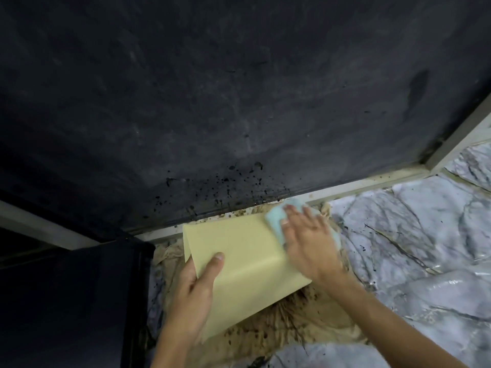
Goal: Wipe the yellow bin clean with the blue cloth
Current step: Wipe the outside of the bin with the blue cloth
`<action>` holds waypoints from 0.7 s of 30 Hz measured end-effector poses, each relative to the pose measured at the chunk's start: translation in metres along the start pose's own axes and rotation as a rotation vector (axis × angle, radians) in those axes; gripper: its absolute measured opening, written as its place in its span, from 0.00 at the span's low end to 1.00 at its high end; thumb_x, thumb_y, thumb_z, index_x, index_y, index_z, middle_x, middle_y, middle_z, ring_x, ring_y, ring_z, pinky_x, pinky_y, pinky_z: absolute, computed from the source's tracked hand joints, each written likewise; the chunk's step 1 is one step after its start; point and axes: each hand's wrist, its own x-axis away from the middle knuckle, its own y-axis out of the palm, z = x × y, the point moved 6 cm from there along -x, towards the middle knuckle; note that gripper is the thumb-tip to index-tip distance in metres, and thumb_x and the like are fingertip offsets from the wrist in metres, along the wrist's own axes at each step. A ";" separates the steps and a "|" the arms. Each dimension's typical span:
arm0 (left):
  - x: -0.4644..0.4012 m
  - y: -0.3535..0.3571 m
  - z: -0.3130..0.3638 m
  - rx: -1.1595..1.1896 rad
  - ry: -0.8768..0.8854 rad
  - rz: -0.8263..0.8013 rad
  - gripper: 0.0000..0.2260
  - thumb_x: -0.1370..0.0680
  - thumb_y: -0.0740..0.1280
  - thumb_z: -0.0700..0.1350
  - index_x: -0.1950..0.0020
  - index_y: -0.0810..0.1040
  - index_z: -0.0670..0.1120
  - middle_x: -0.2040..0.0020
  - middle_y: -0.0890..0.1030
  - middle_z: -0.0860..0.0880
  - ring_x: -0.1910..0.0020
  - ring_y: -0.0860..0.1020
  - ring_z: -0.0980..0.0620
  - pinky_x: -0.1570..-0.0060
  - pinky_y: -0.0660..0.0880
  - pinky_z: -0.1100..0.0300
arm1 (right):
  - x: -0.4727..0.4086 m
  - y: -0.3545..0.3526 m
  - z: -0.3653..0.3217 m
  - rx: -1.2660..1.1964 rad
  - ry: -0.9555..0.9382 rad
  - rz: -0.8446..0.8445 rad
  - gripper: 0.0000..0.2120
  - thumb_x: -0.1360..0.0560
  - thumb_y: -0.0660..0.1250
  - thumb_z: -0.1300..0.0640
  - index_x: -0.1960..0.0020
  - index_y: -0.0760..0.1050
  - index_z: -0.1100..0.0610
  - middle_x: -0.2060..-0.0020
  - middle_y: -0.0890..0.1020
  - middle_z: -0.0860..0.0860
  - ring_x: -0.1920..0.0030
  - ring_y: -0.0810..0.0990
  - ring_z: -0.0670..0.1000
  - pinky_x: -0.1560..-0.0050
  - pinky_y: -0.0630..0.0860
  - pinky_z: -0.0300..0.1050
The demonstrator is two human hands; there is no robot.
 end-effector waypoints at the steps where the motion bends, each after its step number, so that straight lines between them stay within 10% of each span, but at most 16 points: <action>1: 0.000 -0.001 0.000 -0.006 0.010 0.000 0.11 0.23 0.71 0.53 0.41 0.84 0.58 0.44 0.88 0.54 0.41 0.84 0.48 0.34 0.76 0.40 | 0.004 0.005 -0.026 -0.002 -0.098 -0.034 0.30 0.19 0.36 0.40 0.20 0.54 0.48 0.20 0.58 0.46 0.19 0.49 0.50 0.21 0.43 0.53; 6: 0.002 -0.005 0.000 -0.013 0.038 -0.038 0.12 0.19 0.67 0.44 0.37 0.83 0.51 0.43 0.88 0.45 0.41 0.85 0.42 0.35 0.75 0.36 | 0.023 0.020 -0.084 -0.047 -0.377 -0.077 0.26 0.17 0.43 0.39 0.20 0.54 0.43 0.21 0.58 0.41 0.20 0.49 0.45 0.21 0.43 0.50; 11: 0.004 -0.015 0.003 -0.059 0.036 -0.072 0.20 0.28 0.70 0.53 0.37 0.83 0.50 0.42 0.88 0.50 0.39 0.84 0.48 0.31 0.73 0.40 | 0.001 0.008 0.006 0.002 -0.208 -0.015 0.25 0.18 0.45 0.36 0.23 0.58 0.39 0.24 0.65 0.40 0.22 0.59 0.46 0.22 0.52 0.54; 14: 0.003 -0.013 0.012 -0.133 0.067 -0.123 0.20 0.27 0.71 0.52 0.35 0.81 0.51 0.41 0.87 0.53 0.39 0.84 0.52 0.31 0.73 0.44 | -0.007 -0.007 0.050 -0.187 -0.141 0.072 0.20 0.17 0.52 0.41 0.33 0.75 0.45 0.45 0.82 0.45 0.43 0.76 0.48 0.42 0.72 0.50; 17: 0.005 -0.005 0.028 -0.250 0.105 -0.188 0.19 0.25 0.71 0.55 0.35 0.81 0.56 0.39 0.86 0.56 0.37 0.82 0.54 0.30 0.72 0.44 | -0.003 -0.012 0.072 -0.325 -0.131 0.178 0.12 0.18 0.55 0.43 0.57 0.73 0.43 0.67 0.75 0.42 0.61 0.74 0.43 0.60 0.67 0.41; 21: 0.007 0.001 0.063 -0.492 0.243 -0.295 0.15 0.20 0.67 0.52 0.34 0.79 0.58 0.39 0.85 0.60 0.37 0.81 0.60 0.33 0.74 0.51 | 0.006 -0.022 0.087 -0.287 -0.121 0.240 0.13 0.20 0.54 0.42 0.59 0.68 0.45 0.68 0.72 0.39 0.62 0.72 0.45 0.64 0.62 0.36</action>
